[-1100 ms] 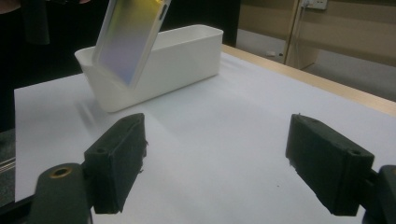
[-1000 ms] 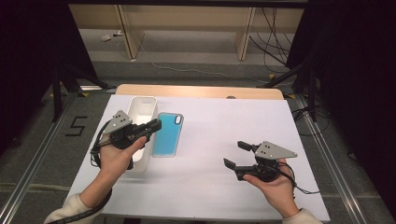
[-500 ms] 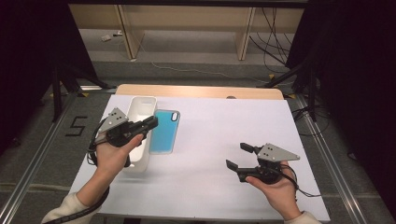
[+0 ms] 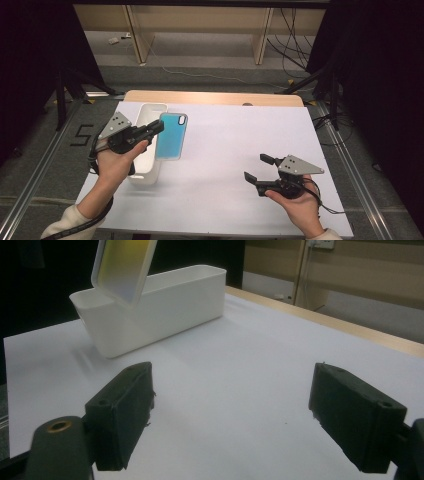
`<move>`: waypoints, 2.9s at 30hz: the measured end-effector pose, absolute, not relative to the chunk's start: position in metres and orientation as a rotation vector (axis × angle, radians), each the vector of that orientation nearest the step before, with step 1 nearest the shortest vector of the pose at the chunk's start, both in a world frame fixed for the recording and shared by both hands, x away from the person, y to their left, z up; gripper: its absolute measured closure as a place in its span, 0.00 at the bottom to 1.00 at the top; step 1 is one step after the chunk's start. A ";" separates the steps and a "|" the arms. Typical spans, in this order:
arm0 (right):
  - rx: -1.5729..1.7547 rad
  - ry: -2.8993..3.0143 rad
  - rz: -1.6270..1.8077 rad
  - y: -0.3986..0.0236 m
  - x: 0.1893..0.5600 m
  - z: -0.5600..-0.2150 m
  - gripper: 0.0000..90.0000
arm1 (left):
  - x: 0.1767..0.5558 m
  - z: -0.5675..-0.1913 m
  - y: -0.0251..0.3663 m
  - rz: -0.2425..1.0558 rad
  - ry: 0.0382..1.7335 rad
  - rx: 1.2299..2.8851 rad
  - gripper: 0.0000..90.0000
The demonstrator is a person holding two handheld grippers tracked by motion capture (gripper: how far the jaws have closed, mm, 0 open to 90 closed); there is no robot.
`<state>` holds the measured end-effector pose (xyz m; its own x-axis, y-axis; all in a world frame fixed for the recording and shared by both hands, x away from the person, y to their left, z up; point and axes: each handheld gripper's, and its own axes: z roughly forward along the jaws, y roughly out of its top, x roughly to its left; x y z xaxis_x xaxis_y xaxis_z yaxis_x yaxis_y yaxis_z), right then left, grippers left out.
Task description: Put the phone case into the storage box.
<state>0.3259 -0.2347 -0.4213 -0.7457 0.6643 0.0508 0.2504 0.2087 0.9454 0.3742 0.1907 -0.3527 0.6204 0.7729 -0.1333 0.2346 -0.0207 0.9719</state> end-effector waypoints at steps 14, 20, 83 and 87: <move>0.878 2.107 1.546 -0.242 0.323 -0.421 0.21 | 0.380 -0.344 0.209 0.552 0.870 1.545 0.92; 0.885 2.097 1.550 -0.243 0.322 -0.422 0.21 | 0.383 -0.342 0.214 0.554 0.866 1.536 0.92; 0.899 2.090 1.555 -0.242 0.322 -0.425 0.20 | 0.422 -0.343 0.260 0.592 0.858 1.532 0.92; 0.884 2.073 1.536 -0.242 0.323 -0.425 0.20 | 0.424 -0.345 0.261 0.592 0.859 1.534 0.92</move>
<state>0.3230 -0.2422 -0.4252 -0.7142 0.6985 0.0440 0.2455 0.1911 0.9504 0.4241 0.2607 -0.3447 0.5950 0.7966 -0.1069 0.1843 -0.0057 0.9829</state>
